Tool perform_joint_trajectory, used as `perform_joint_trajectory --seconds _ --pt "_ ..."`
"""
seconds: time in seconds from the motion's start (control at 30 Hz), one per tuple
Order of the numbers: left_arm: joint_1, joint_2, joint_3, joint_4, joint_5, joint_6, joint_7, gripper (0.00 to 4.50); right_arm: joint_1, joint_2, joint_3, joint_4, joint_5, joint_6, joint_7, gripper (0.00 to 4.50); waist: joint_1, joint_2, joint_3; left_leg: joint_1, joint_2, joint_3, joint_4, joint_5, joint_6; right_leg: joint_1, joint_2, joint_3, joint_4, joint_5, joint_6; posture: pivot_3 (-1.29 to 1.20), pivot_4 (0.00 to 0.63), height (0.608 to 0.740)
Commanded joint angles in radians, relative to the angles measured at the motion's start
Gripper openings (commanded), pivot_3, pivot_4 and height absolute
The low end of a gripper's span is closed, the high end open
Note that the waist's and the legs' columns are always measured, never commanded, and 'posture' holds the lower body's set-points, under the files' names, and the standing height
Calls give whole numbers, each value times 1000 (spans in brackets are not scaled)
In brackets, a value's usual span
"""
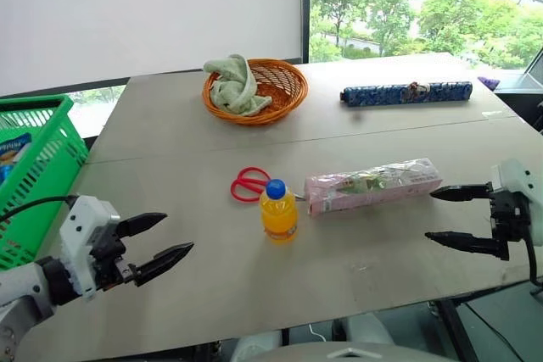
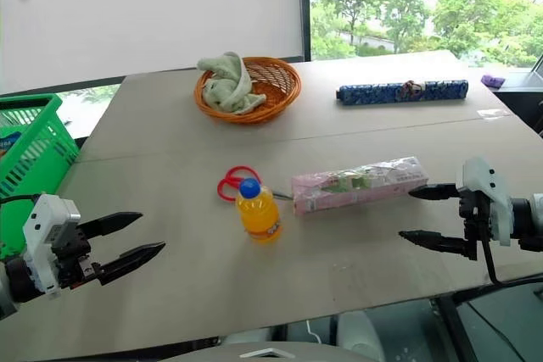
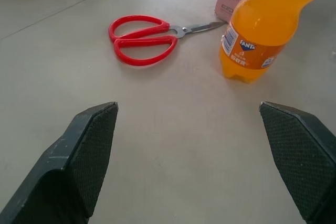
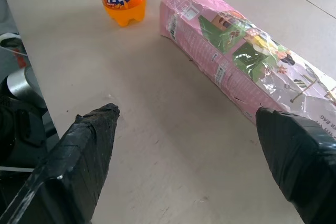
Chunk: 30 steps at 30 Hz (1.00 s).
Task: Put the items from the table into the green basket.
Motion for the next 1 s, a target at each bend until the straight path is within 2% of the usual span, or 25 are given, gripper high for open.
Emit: perform_joint_trajectory --seconds 0.03,0.13,0.33,0.47,0.6,0.67,0.73,0.83,1.0 --pt "-76 50 -12 8 -16 -10 3 4456 -37 16 -22 -33 17 -10 -29 4500 0 0 0 0 0 0 0 0 0 0 0 0 0 0 0 -21 0 740" --pt "-227 104 -106 37 -24 16 39 4456 -112 51 3 -76 63 27 -89 4500 6 0 4 0 2 0 2 0 0 0 1 -3 1 0 0 -40 4 740" --pt "-368 183 -268 106 66 -46 7 4456 -191 59 0 -175 187 125 -148 4500 -7 -1 6 -2 6 12 2 -1 1 -1 2 2 0 1 0 -73 9 740" --pt "-450 251 -445 171 221 -138 -21 4456 -197 52 9 -206 178 118 -158 4500 -9 -2 6 -2 6 14 1 -2 2 -2 3 4 -1 1 0 -118 0 740" --pt "-638 278 -662 284 348 -171 -57 4456 -219 51 19 -241 200 138 -181 4500 -13 -2 6 -1 7 21 1 -2 3 -2 6 4 0 1 1 -185 0 740" --pt "-746 264 -758 372 424 -224 -89 4456 -233 44 22 -252 210 149 -193 4500 -27 -2 6 -2 7 22 2 -2 3 -2 6 3 -1 2 1 -205 0 740" --pt "-894 210 -852 489 480 -271 -130 4456 -236 31 25 -273 205 152 -197 4500 -34 -2 6 -2 6 24 2 -2 3 -2 6 3 0 3 3 -253 0 740" --pt "-1041 139 -961 607 554 -338 -184 4456 -217 34 -6 -305 223 166 -227 4500 -63 -5 5 -3 6 25 5 -2 4 -2 8 4 -1 6 9 -300 7 740" --pt "-1181 44 -1104 761 672 -417 -262 4456 -167 49 -51 -366 267 195 -299 4500 -123 -5 5 -4 5 26 8 -5 9 -3 6 8 -2 7 11 -366 21 740"
